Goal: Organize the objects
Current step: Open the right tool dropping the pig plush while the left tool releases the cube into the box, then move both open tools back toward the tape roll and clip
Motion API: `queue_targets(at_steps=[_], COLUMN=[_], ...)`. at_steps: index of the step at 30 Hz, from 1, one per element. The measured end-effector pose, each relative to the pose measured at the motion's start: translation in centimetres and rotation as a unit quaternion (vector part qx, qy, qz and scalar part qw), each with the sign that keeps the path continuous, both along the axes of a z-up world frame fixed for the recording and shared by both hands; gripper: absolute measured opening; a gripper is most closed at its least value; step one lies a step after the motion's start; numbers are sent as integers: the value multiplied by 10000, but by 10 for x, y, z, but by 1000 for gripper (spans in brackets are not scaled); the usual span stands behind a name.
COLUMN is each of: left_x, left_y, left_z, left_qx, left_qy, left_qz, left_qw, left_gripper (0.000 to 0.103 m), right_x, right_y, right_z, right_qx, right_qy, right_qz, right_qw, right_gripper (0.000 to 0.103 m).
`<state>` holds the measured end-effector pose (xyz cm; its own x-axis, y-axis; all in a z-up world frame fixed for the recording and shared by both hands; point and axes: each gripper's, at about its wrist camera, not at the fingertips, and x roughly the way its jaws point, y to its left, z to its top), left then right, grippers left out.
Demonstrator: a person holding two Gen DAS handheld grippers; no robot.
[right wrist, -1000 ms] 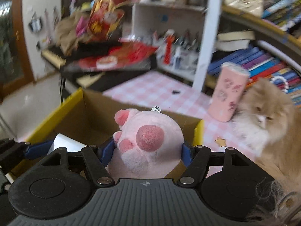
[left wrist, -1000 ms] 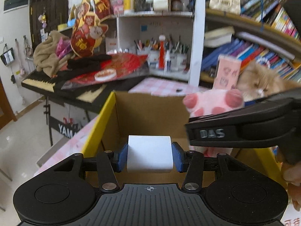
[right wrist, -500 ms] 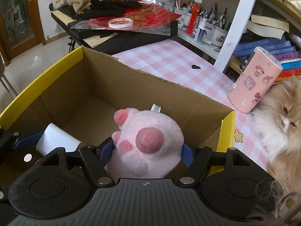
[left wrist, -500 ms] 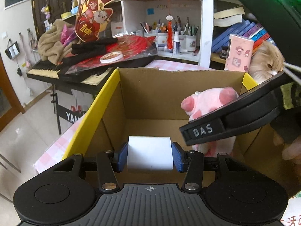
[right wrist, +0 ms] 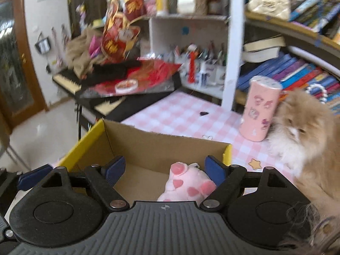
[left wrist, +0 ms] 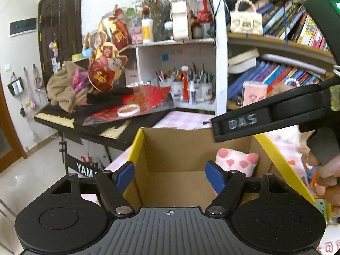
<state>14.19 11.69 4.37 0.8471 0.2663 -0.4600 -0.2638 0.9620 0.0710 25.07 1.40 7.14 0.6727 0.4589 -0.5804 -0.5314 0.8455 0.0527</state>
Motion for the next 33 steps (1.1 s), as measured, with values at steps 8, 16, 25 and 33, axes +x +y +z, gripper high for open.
queue_targets(at_steps=[8,16,25,33], left_x=[-58,-114,-156,-178], left_y=[24,35,31,19], left_z=[9,-3,-29,-37], left_qx=[-288,-427,-831,-701], left_qy=[-116,122,519,535], left_qz=[256,289,129,-125], left_qw=[9992,9986,9951,9960], left_gripper=[86,86,86,92], right_x=[-72,-150,-221,-259], right_y=[-30,-40,-46,-53], right_z=[10,-19,-61,-80], right_qx=[285,135,-378,-645], right_qy=[-501,-391,-61,24], right_qz=[-556,-962,-1479,-1777], right_qw=[9968,9945,9883,9820], right_gripper=[88,88,88,92])
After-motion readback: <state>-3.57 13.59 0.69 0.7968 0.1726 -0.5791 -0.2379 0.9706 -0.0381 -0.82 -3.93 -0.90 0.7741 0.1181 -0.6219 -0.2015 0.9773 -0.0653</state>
